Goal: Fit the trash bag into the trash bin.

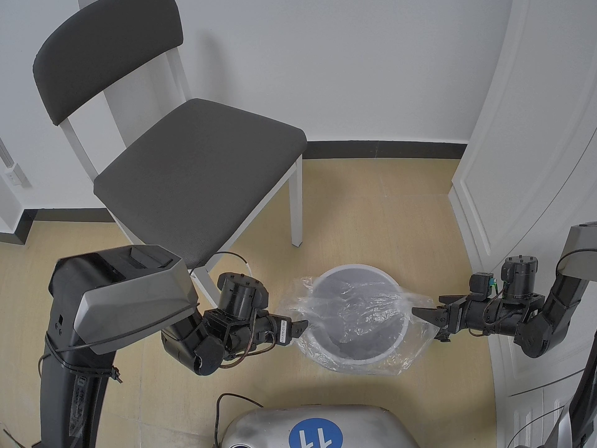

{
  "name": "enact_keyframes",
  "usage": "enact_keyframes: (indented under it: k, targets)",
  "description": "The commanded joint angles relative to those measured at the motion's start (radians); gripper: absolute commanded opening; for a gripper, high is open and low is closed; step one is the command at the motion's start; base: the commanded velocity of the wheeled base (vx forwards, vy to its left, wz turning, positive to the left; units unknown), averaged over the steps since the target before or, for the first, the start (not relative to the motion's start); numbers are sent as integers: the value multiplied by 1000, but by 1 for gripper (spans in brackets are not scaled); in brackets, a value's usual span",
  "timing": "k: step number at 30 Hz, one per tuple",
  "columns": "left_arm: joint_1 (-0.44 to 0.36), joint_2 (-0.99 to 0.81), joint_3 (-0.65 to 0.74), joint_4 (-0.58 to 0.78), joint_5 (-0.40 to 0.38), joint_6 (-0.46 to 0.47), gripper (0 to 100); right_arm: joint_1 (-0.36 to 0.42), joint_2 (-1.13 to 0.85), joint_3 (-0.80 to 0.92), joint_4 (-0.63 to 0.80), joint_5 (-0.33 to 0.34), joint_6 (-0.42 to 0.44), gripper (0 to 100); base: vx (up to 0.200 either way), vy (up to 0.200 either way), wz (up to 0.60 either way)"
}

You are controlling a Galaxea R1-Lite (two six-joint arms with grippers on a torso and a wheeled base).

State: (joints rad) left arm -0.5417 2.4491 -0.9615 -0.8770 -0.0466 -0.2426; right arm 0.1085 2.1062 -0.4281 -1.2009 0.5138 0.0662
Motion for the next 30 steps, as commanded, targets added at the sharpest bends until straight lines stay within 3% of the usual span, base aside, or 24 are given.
enact_keyframes:
  k: [1, 17, 22, 24, 25, 30]
  targets:
    - [3, -7, 12, -2, 1, 3, 100, 22, 3, -4, 0, -26, 0, 100, 0, 0, 0]
    - [11, -124, 50, 66, -13, 6, 100, 48, -28, 2, -2, -40, 0, 100, 0, 0, 0]
    - [11, -156, 44, 128, -13, 6, 100, 85, -38, -6, -2, -149, -2, 100, 0, 0, 0]
    - [11, -156, 44, 128, -13, 6, 100, 85, -38, -6, -2, -149, -2, 100, 0, 0, 0]
    - [11, -179, 43, 161, -15, 6, 100, 115, -40, -9, 0, -212, -2, 100, 0, 0, 0]
    - [11, -239, 7, 313, -16, 3, 100, 157, -57, -11, 0, -313, -17, 100, 0, 0, 0]
